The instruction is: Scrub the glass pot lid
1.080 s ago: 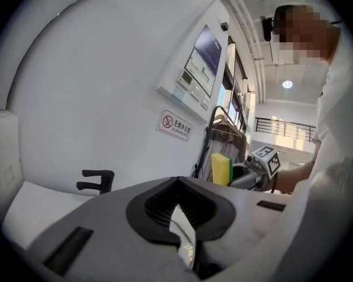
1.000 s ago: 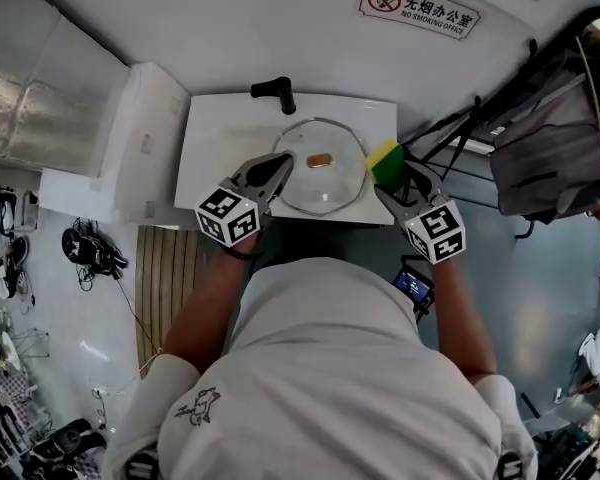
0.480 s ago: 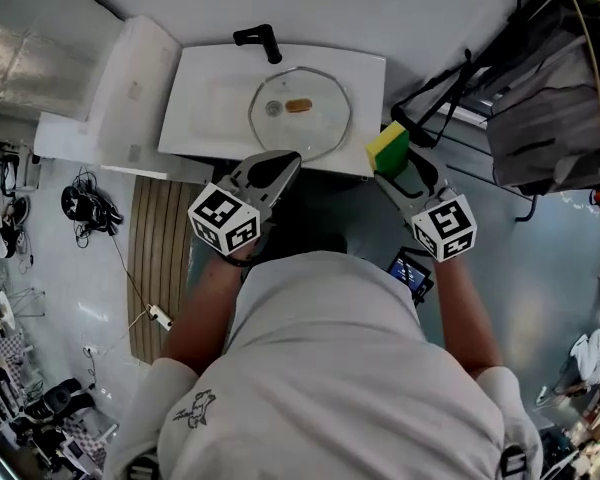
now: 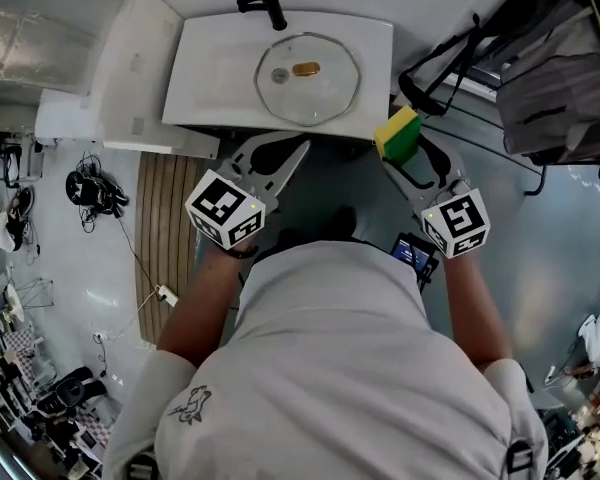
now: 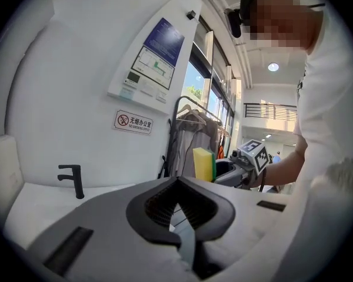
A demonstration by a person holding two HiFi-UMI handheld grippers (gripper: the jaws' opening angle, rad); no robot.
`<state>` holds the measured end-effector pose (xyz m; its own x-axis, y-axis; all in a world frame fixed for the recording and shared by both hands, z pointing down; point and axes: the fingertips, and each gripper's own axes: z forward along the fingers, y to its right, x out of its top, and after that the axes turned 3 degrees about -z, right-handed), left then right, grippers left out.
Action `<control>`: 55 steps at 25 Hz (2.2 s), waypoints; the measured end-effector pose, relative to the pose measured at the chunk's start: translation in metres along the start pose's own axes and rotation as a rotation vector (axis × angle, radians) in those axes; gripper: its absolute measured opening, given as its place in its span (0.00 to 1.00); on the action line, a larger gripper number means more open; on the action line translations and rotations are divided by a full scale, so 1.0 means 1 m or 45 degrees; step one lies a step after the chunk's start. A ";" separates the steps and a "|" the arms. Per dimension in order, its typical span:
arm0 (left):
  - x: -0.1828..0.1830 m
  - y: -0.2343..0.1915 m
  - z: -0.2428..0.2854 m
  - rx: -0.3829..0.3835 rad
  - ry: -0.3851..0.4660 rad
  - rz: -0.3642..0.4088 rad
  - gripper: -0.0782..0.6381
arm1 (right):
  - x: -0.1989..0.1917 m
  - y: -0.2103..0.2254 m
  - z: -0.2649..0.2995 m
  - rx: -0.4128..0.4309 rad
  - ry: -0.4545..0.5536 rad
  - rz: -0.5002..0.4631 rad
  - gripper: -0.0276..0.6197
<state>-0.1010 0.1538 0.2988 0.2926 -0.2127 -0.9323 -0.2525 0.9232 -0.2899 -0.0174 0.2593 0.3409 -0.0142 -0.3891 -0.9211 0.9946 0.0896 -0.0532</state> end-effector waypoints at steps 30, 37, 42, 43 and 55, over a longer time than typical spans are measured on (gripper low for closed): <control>-0.030 0.043 -0.291 -0.074 0.098 0.098 0.11 | 0.067 -0.296 -0.006 -0.167 0.130 0.002 0.50; -0.035 0.038 -0.316 -0.019 0.113 0.080 0.11 | 0.065 -0.313 -0.017 -0.178 0.124 0.024 0.50; -0.035 0.039 -0.318 -0.025 0.119 0.076 0.11 | 0.067 -0.316 -0.017 -0.182 0.134 0.022 0.49; -0.034 0.040 -0.318 -0.027 0.123 0.074 0.11 | 0.067 -0.315 -0.018 -0.184 0.135 0.023 0.49; -0.031 0.049 -0.314 -0.051 0.135 0.079 0.11 | 0.073 -0.310 -0.022 -0.194 0.139 0.014 0.49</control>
<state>-0.4120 0.1052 0.2460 0.1770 -0.1902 -0.9657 -0.3041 0.9226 -0.2375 -0.3294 0.2232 0.2822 -0.0227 -0.2864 -0.9578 0.9677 0.2343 -0.0930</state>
